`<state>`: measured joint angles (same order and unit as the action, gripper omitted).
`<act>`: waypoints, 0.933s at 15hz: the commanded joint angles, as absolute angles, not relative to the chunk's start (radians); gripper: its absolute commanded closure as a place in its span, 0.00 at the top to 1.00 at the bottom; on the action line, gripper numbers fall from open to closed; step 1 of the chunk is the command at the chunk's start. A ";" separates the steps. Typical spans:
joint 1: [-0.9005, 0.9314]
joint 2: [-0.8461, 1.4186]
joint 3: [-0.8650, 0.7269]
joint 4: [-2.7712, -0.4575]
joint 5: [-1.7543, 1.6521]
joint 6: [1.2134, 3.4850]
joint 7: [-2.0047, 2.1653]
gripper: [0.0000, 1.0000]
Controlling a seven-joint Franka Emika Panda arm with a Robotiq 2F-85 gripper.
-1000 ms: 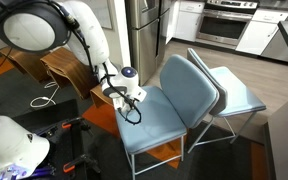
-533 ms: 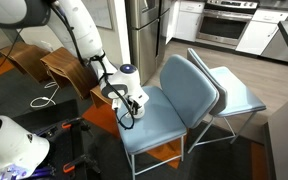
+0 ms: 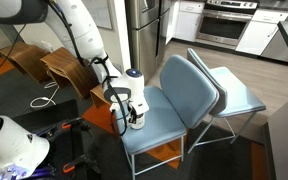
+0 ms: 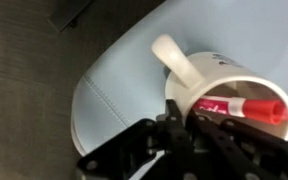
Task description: Move the mug to the right
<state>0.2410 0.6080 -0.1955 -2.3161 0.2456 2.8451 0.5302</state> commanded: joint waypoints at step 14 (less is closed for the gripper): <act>0.315 0.495 -0.230 -2.421 0.273 2.893 0.673 0.99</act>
<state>0.2574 0.5961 -0.1852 -2.3235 0.2911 2.8660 0.6182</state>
